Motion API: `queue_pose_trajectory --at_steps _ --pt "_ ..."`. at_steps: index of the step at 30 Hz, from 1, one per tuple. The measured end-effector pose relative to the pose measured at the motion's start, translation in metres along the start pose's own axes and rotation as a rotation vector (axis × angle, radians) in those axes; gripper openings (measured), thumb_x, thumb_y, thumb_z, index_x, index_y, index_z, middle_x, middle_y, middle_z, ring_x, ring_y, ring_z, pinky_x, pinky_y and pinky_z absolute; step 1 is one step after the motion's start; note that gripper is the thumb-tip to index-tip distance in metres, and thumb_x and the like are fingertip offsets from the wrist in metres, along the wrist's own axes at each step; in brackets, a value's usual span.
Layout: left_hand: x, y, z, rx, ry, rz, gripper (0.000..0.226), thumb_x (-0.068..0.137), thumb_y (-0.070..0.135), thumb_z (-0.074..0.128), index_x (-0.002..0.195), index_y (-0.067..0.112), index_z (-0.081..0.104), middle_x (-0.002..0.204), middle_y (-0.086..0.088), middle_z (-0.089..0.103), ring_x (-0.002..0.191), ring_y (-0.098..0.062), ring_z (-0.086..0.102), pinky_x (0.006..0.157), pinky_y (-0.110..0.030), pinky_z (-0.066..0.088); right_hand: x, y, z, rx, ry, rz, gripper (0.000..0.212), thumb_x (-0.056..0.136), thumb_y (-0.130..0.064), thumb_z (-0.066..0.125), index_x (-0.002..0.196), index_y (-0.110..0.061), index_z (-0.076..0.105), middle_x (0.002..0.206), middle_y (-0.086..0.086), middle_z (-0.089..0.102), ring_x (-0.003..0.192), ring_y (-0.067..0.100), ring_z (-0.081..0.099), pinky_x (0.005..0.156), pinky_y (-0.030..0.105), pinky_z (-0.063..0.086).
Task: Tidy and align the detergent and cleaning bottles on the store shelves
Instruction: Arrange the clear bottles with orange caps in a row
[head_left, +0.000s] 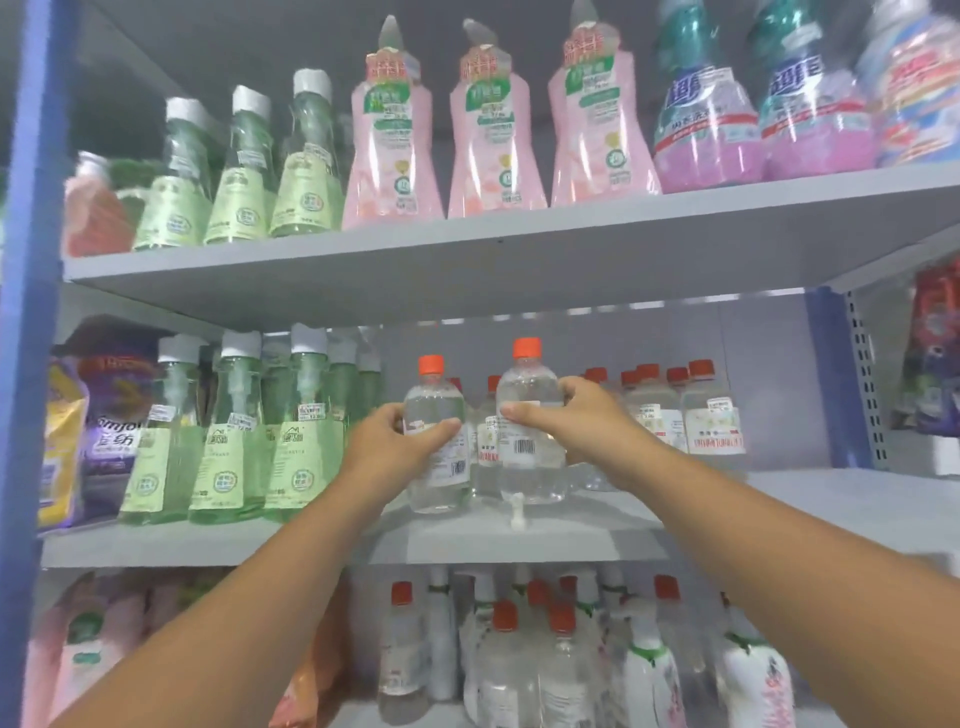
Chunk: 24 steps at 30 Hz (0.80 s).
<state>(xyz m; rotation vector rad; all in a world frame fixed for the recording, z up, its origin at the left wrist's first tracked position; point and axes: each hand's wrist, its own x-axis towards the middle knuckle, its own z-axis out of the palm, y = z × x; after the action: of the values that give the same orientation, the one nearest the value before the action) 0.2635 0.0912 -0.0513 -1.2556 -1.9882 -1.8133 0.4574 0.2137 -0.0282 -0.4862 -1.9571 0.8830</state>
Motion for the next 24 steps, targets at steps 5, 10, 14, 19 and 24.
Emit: queue_pose_trajectory --at_steps 5,10,14,19,24 --pt "0.025 -0.019 -0.004 0.108 -0.168 0.056 0.029 0.078 0.056 0.081 0.088 0.035 0.064 0.087 0.018 0.070 0.069 0.007 0.065 0.054 -0.013 0.044 0.019 0.015 0.033 -0.103 -0.017 0.042 0.042 0.074 -0.059 0.084 0.101 -0.033 0.064 0.100 -0.014 0.069 0.089 0.006 0.067 0.070 0.029 0.057" --pt "0.051 -0.030 -0.010 0.103 -0.402 0.072 0.033 0.086 0.054 0.076 0.110 0.037 0.063 0.095 0.021 0.070 0.067 0.011 0.068 0.050 -0.012 0.049 0.035 0.009 0.043 -0.290 -0.101 0.053 0.030 0.081 -0.065 0.075 0.100 -0.044 0.066 0.106 -0.014 0.072 0.088 0.004 0.067 0.065 0.026 0.058" --pt "0.067 -0.030 -0.012 0.159 -0.521 0.103 0.016 0.088 0.056 0.073 0.094 0.044 0.065 0.079 0.026 0.073 0.066 0.005 0.072 0.055 -0.017 0.055 0.046 0.010 0.048 -0.427 -0.096 0.110 0.051 0.076 -0.075 0.072 0.113 -0.041 0.062 0.113 -0.012 0.067 0.092 0.017 0.072 0.076 0.039 0.062" --pt "0.083 -0.028 -0.014 0.253 -0.574 0.111 0.044 0.083 0.063 0.074 0.112 0.032 0.065 0.102 0.011 0.077 0.082 -0.010 0.076 0.070 -0.031 0.064 0.064 -0.003 0.036 -0.598 -0.194 0.141 0.084 0.074 -0.081 0.068 0.136 -0.025 0.058 0.141 0.000 0.061 0.087 0.015 0.073 0.082 0.042 0.062" --pt "0.083 -0.037 -0.014 -0.161 -0.462 0.038 0.060 0.089 0.054 0.071 0.140 0.032 0.049 0.121 0.013 0.065 0.106 -0.006 0.068 0.082 -0.031 0.060 0.091 -0.027 0.025 -0.605 -0.038 0.084 0.082 0.075 -0.088 0.057 0.126 -0.025 0.068 0.114 -0.001 0.072 0.077 0.016 0.075 0.085 0.045 0.061"
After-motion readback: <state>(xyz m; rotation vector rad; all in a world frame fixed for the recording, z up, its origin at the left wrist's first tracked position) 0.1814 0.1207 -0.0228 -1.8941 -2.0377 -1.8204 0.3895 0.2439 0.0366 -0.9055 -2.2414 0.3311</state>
